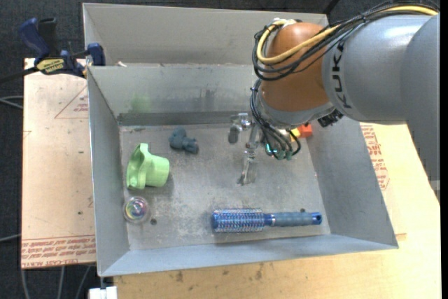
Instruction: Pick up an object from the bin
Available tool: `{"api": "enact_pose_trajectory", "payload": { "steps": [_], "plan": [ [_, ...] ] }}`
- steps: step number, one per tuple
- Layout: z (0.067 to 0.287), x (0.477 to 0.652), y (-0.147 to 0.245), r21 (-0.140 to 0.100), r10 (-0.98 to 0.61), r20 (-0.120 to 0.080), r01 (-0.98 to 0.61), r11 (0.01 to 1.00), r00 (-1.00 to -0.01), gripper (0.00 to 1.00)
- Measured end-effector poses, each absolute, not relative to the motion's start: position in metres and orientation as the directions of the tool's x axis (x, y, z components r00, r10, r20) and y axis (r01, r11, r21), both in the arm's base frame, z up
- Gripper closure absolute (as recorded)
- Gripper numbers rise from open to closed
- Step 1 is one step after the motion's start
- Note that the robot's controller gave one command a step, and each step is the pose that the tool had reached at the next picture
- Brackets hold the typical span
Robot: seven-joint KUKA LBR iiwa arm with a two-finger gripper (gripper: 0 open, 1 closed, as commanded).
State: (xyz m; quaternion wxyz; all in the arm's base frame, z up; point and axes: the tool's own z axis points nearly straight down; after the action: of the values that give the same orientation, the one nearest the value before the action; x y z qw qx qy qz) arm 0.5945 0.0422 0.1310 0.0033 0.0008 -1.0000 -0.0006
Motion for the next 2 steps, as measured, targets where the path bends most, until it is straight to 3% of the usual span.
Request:
{"api": "enact_pose_trajectory", "payload": {
  "steps": [1, 2],
  "plan": [
    [0.094, 0.530, -0.030, -0.002, -0.043, 0.008, -0.043, 0.999, -0.999, 0.00],
    [0.087, 0.482, -0.011, -0.001, -0.309, -0.010, -0.309, 0.951, -0.951, 0.00]
  ]
}}
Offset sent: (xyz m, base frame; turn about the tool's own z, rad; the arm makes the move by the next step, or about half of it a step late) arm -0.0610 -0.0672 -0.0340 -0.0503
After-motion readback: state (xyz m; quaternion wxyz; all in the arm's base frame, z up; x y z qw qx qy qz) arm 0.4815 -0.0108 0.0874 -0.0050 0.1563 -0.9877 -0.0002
